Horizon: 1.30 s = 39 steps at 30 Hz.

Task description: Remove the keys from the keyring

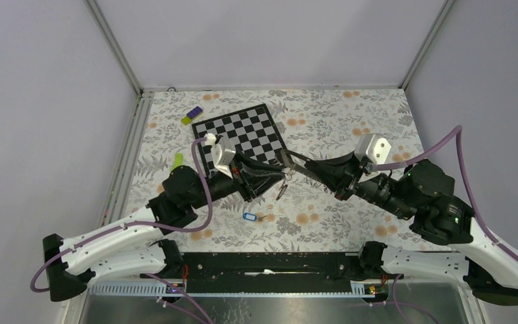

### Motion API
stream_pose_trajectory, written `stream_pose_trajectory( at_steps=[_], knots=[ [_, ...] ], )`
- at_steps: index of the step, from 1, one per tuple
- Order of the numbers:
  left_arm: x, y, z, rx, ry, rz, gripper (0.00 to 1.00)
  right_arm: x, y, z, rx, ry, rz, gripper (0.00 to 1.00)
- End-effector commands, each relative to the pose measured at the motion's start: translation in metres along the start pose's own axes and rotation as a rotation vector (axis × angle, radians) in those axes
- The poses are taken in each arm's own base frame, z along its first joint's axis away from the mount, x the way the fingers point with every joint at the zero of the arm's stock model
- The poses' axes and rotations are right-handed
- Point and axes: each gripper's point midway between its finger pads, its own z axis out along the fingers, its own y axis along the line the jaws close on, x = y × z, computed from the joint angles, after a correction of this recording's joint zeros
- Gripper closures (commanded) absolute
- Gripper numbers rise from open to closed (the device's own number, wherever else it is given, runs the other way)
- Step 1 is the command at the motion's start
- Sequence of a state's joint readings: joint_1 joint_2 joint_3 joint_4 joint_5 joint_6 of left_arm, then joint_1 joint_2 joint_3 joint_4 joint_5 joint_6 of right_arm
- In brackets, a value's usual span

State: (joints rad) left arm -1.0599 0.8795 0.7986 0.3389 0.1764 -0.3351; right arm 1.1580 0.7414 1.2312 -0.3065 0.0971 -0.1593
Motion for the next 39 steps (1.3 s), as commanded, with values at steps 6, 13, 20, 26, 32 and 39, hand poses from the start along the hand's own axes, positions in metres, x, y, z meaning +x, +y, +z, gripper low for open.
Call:
stream_pose_trajectory(
  at_steps=[6, 13, 20, 26, 32, 39],
  knots=[
    [-0.037, -0.005, 0.008, -0.001, -0.093, 0.051, 0.73, -0.015, -0.006, -0.001, 0.033, -0.057, 0.02, 1.0],
    [-0.035, -0.014, 0.008, 0.055, -0.087, 0.054, 0.68, -0.009, -0.01, 0.004, 0.059, -0.035, 0.018, 1.0],
    [-0.033, -0.014, 0.008, 0.058, -0.083, 0.055, 0.63, -0.009, -0.009, 0.006, 0.056, -0.034, 0.021, 1.0],
    [-0.031, -0.013, 0.012, 0.055, -0.081, 0.054, 0.61, -0.008, -0.008, 0.005, 0.053, -0.034, 0.025, 1.0],
    [-0.031, -0.011, 0.014, 0.048, -0.08, 0.054, 0.61, -0.007, -0.007, 0.006, 0.046, -0.031, 0.031, 1.0],
    [-0.032, -0.008, 0.013, 0.03, -0.087, 0.057, 0.6, -0.008, -0.004, 0.005, 0.028, -0.035, 0.037, 1.0]
  ],
)
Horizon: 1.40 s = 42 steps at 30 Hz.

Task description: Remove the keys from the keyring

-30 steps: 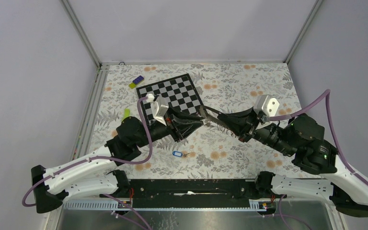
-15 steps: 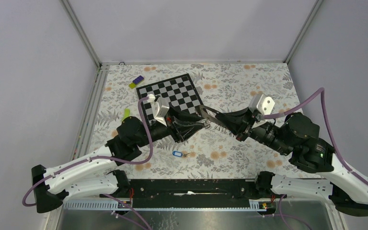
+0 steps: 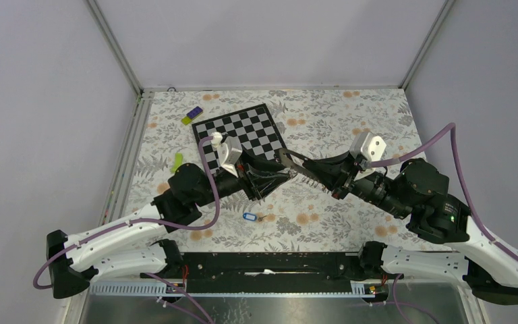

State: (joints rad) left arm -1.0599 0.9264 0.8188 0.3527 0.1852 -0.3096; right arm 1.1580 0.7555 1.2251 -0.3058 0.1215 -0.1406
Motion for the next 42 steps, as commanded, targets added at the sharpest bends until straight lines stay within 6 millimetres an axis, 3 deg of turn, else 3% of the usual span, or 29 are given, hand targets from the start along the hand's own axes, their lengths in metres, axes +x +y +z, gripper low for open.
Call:
stream_pose_trajectory(
  at_steps=[1, 33, 37, 42],
  knots=[
    [-0.037, -0.009, 0.003, 0.022, -0.102, 0.034, 0.6, -0.014, -0.001, 0.0, 0.004, -0.056, 0.021, 1.0],
    [-0.034, 0.003, 0.01, -0.036, -0.113, 0.019, 0.59, -0.006, 0.005, 0.004, -0.019, -0.037, 0.037, 1.0],
    [-0.034, 0.005, 0.01, -0.046, -0.114, 0.02, 0.64, -0.005, 0.005, 0.004, -0.021, -0.034, 0.039, 1.0],
    [-0.033, 0.005, 0.01, -0.047, -0.111, 0.021, 0.8, -0.004, 0.005, 0.003, -0.018, -0.04, 0.04, 1.0]
  ],
)
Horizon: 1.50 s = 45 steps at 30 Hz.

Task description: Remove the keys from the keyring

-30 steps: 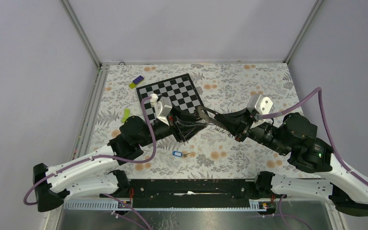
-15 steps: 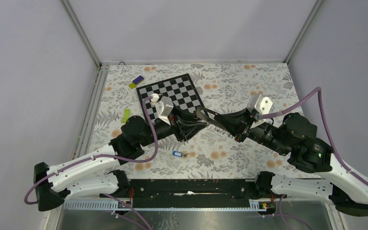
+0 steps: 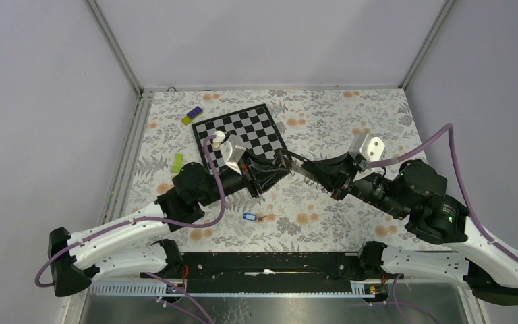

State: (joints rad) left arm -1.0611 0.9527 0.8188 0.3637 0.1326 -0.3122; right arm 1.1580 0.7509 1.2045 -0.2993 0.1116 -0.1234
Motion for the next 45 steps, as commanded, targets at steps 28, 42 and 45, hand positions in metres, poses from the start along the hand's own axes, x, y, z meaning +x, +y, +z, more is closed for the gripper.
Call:
stream_pose_trajectory(
  at_steps=[28, 42, 45],
  knots=[
    [-0.04, -0.005, 0.003, -0.004, -0.121, 0.021, 0.81, -0.002, -0.001, 0.007, 0.016, -0.028, 0.03, 1.0],
    [-0.044, -0.007, -0.002, 0.0, -0.135, 0.027, 1.0, 0.002, -0.01, 0.006, 0.066, -0.018, 0.021, 1.0],
    [-0.045, -0.012, -0.004, 0.023, -0.12, 0.034, 1.0, 0.006, -0.016, 0.007, 0.101, -0.013, 0.01, 1.0]
  ],
)
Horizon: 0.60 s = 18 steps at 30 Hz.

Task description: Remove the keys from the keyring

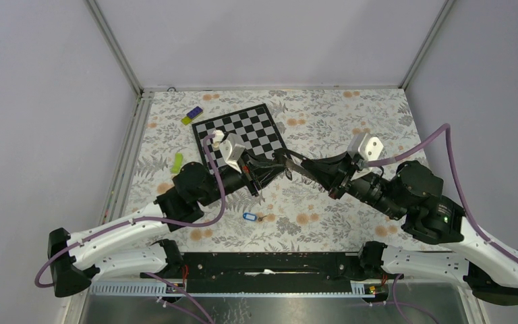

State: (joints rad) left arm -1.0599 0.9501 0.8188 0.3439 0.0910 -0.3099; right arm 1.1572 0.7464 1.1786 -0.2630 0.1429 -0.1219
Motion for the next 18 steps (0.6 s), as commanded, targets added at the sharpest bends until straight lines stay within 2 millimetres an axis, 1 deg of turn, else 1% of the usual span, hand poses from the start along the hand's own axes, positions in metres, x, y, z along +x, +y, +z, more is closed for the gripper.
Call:
stream_pose_trajectory(
  at_steps=[1, 6, 10, 13, 16, 18],
  knots=[
    [-0.047, -0.023, -0.005, 0.082, -0.117, 0.036, 1.0, 0.006, -0.013, 0.005, 0.082, 0.0, 0.003, 0.99],
    [-0.043, -0.038, -0.009, 0.156, -0.048, 0.05, 1.0, 0.011, -0.02, 0.004, 0.12, 0.007, -0.018, 0.95],
    [-0.032, -0.049, -0.015, 0.214, 0.052, 0.049, 1.0, 0.015, -0.021, 0.001, 0.112, 0.014, -0.049, 0.94],
    [-0.025, -0.057, -0.021, 0.247, 0.121, 0.038, 1.0, 0.019, -0.015, -0.003, 0.071, 0.022, -0.088, 0.91],
    [-0.023, -0.067, -0.031, 0.293, 0.165, 0.02, 1.0, 0.027, -0.009, -0.008, 0.022, 0.039, -0.118, 0.88],
    [-0.018, -0.072, -0.038, 0.317, 0.212, 0.0, 1.0, 0.032, -0.004, -0.01, -0.01, 0.049, -0.133, 0.87]
  ],
)
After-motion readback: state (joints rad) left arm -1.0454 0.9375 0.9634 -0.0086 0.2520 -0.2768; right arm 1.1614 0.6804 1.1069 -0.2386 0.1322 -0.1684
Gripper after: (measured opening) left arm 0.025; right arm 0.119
